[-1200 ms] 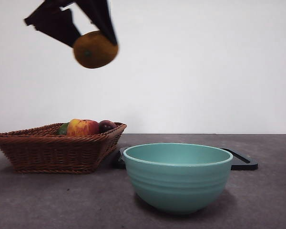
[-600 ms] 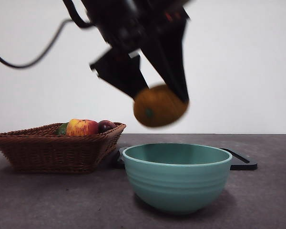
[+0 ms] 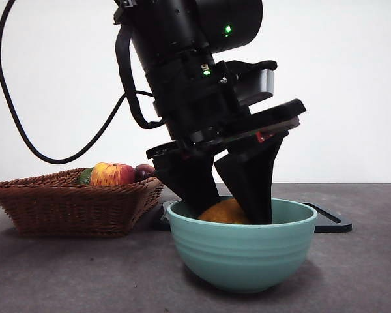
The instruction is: Pick up the wifruite, put it on the bowl, pick up the plate, put it on desk
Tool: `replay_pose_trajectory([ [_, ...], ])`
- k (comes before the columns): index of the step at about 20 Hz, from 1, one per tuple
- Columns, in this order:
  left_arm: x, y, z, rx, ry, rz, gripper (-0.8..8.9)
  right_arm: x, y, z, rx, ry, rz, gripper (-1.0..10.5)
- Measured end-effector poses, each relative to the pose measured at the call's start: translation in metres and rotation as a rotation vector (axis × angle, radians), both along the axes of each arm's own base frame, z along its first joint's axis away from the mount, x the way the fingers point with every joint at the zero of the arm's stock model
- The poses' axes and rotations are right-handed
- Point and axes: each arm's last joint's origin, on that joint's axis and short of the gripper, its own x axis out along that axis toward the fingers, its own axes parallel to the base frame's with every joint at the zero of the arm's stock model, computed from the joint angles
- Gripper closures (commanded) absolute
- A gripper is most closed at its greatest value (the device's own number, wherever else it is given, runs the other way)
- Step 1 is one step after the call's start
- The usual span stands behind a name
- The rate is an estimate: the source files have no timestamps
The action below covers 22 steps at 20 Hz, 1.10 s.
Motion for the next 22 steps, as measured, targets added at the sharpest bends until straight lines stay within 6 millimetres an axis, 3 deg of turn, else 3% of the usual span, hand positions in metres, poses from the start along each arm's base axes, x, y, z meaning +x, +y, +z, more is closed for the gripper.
replay_pose_trajectory([
  [3, 0.000, -0.001, 0.000, -0.006, -0.004, -0.002, 4.36, 0.000, 0.000, 0.000, 0.000, 0.000, 0.000, 5.3],
  [12, -0.003, -0.001, 0.007, -0.017, -0.011, -0.009, 4.38, 0.000, 0.000, 0.000, 0.000, 0.000, 0.000, 5.3],
  [14, -0.006, 0.003, 0.028, -0.067, -0.047, -0.009, 4.38, 0.000, 0.000, 0.000, 0.000, 0.000, 0.000, 5.3],
  [17, -0.013, 0.018, 0.077, -0.190, -0.136, 0.001, 4.38, 0.000, 0.000, 0.000, 0.000, 0.000, 0.000, 5.3],
  [22, -0.020, 0.070, 0.142, -0.352, -0.266, 0.092, 4.39, 0.000, 0.000, 0.000, -0.004, -0.002, -0.005, 5.3],
])
